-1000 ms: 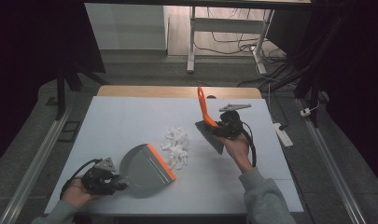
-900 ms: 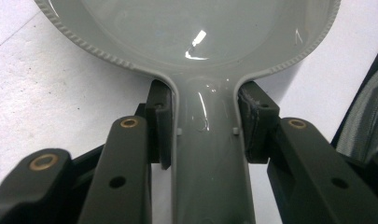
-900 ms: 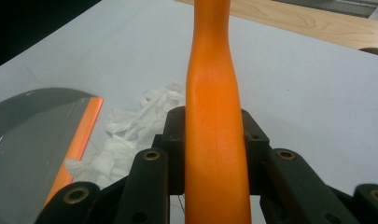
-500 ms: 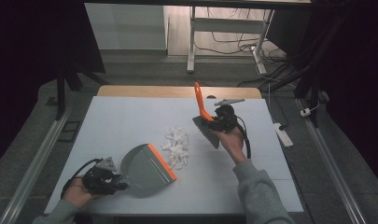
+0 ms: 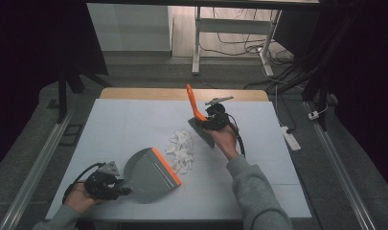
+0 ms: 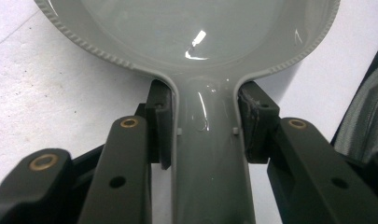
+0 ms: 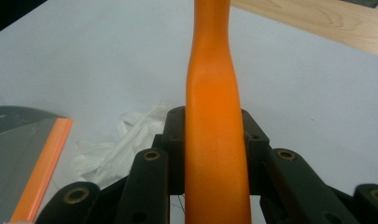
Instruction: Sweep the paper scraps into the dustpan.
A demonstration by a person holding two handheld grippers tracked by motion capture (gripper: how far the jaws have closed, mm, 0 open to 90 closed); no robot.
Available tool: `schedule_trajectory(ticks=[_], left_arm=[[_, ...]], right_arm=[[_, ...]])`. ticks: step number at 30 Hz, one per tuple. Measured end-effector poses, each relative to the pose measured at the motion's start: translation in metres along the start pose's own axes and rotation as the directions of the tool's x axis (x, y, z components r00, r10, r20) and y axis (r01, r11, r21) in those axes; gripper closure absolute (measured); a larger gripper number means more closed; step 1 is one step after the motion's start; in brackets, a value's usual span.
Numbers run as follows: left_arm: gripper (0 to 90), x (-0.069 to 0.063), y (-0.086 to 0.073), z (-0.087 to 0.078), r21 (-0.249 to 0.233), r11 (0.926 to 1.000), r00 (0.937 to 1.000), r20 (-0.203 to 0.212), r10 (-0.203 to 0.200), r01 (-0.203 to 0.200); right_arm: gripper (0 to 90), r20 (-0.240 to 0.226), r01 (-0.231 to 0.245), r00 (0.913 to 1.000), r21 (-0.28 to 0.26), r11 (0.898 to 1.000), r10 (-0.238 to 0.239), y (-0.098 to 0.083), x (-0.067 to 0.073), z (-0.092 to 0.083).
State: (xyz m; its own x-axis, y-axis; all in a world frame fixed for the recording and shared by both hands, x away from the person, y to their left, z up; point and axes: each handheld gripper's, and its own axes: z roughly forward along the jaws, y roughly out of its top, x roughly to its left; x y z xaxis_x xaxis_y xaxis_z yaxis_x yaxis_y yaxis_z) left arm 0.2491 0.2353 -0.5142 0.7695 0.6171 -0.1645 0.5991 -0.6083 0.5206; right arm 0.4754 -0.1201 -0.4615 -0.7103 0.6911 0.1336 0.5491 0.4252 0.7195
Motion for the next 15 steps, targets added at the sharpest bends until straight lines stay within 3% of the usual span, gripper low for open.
schedule_trajectory(ticks=[4,15], left_arm=[[61.5,0.0,0.0,0.0,0.0,1.0,1.0,0.003,0.004,-0.004],[61.5,0.0,0.0,0.001,-0.001,1.0,1.0,0.005,0.004,-0.004]], right_arm=[[70.4,0.014,0.034,0.9993,0.028,0.999,-0.034,0.007,0.001,0.015],[70.4,0.016,0.032,0.9993,0.061,0.998,-0.033,0.008,-0.002,0.032]])
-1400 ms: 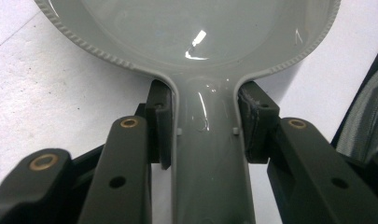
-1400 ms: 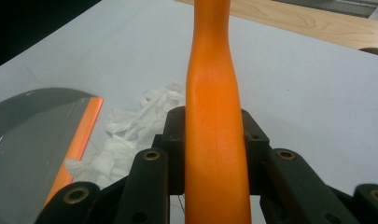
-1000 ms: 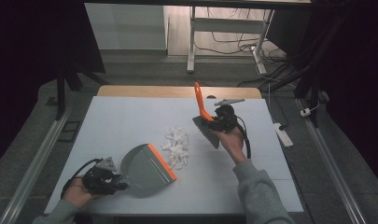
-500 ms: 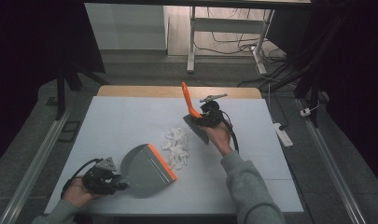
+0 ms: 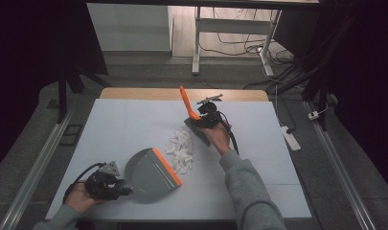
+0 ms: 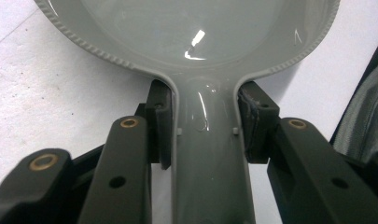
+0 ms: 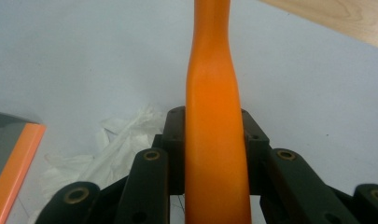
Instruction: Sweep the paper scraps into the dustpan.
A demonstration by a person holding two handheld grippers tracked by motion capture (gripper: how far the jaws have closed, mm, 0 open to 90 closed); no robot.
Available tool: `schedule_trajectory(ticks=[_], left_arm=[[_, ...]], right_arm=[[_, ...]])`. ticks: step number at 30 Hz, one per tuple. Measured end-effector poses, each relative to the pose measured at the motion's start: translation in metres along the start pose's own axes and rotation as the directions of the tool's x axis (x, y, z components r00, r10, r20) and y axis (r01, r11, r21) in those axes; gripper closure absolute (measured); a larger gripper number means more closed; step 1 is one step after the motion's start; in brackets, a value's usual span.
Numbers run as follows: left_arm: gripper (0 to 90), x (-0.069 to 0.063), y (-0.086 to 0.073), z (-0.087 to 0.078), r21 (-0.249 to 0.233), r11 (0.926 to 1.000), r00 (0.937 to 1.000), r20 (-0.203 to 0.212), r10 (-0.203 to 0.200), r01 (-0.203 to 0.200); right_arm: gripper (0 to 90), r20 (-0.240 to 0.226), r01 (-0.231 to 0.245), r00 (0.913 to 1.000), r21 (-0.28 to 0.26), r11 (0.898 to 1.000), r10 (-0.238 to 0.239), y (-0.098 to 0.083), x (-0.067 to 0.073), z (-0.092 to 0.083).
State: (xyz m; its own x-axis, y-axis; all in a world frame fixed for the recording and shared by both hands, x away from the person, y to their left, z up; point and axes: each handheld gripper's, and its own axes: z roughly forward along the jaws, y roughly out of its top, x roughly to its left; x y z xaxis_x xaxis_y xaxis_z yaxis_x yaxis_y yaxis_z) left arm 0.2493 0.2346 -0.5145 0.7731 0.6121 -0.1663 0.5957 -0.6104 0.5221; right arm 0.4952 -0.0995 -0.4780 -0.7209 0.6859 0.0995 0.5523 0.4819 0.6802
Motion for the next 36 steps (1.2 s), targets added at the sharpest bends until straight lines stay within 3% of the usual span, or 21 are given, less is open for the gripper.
schedule_trajectory(ticks=[11,20,31,36], left_arm=[[61.5,0.0,0.0,0.0,0.0,1.0,1.0,0.002,-0.001,0.001],[61.5,0.0,0.0,0.0,-0.001,1.0,1.0,0.001,0.0,0.0],[61.5,0.0,0.002,0.001,0.0,1.0,1.0,0.003,-0.005,0.005],[61.5,0.0,0.002,0.001,-0.001,1.0,1.0,0.001,-0.007,0.007]], right_arm=[[70.4,-0.051,0.014,0.9986,0.032,0.999,-0.012,-0.003,0.014,0.017],[70.5,-0.091,0.038,0.9953,0.042,0.998,-0.034,-0.006,0.035,0.018],[70.5,-0.113,0.054,0.9924,0.041,0.998,-0.049,-0.011,0.045,0.015],[70.4,-0.141,0.077,0.9875,0.039,0.996,-0.071,-0.013,0.056,0.016]])
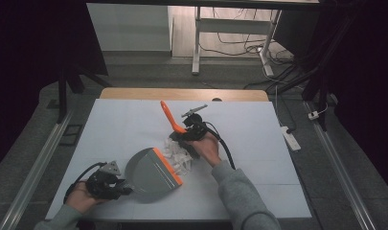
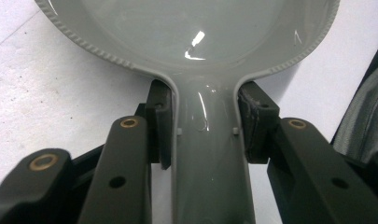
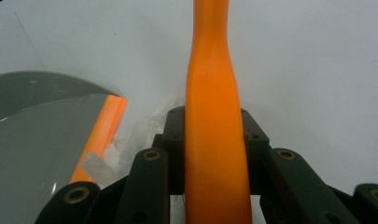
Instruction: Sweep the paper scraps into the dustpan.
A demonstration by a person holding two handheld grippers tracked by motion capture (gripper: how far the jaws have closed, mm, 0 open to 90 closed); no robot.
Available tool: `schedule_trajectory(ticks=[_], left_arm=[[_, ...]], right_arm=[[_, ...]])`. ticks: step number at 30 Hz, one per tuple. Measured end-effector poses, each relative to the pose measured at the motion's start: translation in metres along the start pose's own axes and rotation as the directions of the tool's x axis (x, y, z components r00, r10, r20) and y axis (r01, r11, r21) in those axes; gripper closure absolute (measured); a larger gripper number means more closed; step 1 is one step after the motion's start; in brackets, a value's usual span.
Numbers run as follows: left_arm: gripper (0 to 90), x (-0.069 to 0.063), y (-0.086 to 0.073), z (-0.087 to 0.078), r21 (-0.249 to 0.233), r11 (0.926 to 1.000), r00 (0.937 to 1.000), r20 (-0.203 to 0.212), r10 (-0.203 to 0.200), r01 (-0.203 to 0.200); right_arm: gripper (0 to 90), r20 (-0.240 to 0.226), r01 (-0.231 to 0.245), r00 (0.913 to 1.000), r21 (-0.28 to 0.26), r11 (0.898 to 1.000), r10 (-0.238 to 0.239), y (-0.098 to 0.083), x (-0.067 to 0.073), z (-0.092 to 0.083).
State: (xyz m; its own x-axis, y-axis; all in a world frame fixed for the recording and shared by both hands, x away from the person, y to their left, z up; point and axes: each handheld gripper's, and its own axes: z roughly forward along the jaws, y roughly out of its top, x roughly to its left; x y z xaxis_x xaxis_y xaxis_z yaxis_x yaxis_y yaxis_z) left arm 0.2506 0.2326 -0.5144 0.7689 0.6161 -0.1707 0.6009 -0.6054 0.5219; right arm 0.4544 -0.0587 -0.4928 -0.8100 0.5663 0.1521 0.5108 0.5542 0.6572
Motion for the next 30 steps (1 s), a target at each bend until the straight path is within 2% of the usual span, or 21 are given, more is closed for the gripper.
schedule_trajectory(ticks=[13,21,30], left_arm=[[61.5,0.001,0.001,0.001,0.0,1.0,1.0,0.002,-0.001,0.001],[61.5,0.001,0.001,0.002,-0.003,1.0,1.0,0.002,-0.004,0.004],[61.5,0.001,0.002,0.002,-0.002,1.0,1.0,0.001,-0.005,0.005]], right_arm=[[70.4,-0.012,0.023,0.9997,0.009,1.0,-0.023,0.0,0.012,0.004],[70.4,-0.039,0.06,0.9975,0.02,0.998,-0.059,0.001,0.026,0.007],[70.4,-0.059,0.071,0.9959,0.022,0.997,-0.069,0.0,0.035,0.008]])
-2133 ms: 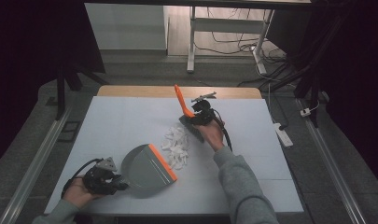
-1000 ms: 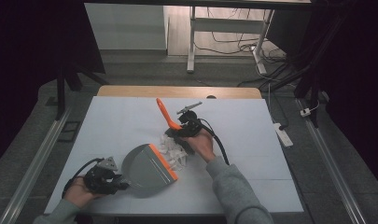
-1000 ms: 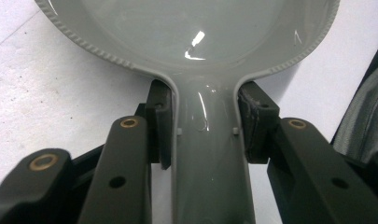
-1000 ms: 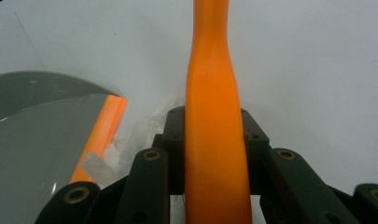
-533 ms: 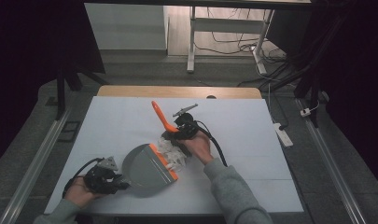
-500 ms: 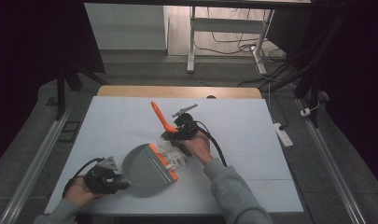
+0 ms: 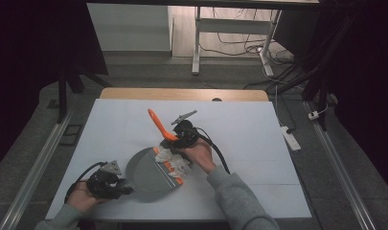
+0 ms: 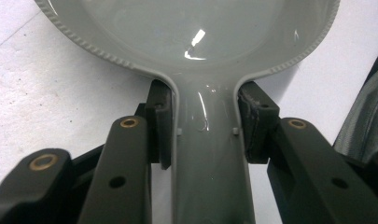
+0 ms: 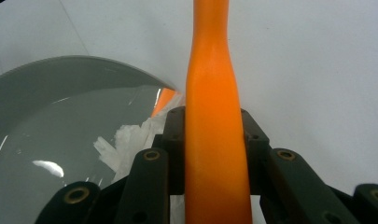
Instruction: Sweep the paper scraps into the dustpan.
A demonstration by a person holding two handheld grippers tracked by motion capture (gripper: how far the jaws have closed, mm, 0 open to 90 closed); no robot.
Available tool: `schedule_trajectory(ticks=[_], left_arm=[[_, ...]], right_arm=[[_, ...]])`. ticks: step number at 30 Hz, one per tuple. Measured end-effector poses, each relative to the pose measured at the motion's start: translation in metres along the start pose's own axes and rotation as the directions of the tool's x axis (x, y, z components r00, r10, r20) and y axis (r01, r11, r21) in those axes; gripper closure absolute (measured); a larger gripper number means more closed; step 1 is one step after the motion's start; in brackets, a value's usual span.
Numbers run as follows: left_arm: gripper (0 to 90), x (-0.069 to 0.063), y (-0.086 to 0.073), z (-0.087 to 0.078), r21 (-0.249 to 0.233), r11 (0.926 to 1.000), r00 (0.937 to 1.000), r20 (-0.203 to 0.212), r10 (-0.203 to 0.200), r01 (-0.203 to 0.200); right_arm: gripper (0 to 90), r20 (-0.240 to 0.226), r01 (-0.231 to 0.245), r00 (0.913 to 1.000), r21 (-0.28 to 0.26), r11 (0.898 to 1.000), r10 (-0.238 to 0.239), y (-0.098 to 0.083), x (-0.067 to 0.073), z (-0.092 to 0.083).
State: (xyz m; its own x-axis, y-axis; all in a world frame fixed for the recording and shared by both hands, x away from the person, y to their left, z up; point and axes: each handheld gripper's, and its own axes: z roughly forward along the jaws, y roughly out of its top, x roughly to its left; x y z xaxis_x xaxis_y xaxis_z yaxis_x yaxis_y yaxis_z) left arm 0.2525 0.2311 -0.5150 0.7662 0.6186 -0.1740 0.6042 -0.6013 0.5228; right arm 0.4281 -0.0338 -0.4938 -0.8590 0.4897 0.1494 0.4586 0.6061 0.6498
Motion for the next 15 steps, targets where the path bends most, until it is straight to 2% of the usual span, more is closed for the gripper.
schedule_trajectory(ticks=[9,12,15], left_arm=[[61.5,0.0,0.0,0.0,0.0,1.0,1.0,0.0,-0.002,0.002],[61.5,0.0,0.0,0.0,0.0,1.0,1.0,0.001,-0.003,0.003],[61.5,0.0,0.0,0.0,0.001,1.0,1.0,0.001,-0.003,0.003]], right_arm=[[70.5,-0.026,0.045,0.9987,0.019,0.999,-0.045,0.001,0.015,0.004],[70.4,-0.049,0.055,0.9974,0.019,0.998,-0.054,0.002,0.02,0.004],[70.4,-0.057,0.081,0.9952,0.026,0.996,-0.08,0.003,0.026,0.006]])
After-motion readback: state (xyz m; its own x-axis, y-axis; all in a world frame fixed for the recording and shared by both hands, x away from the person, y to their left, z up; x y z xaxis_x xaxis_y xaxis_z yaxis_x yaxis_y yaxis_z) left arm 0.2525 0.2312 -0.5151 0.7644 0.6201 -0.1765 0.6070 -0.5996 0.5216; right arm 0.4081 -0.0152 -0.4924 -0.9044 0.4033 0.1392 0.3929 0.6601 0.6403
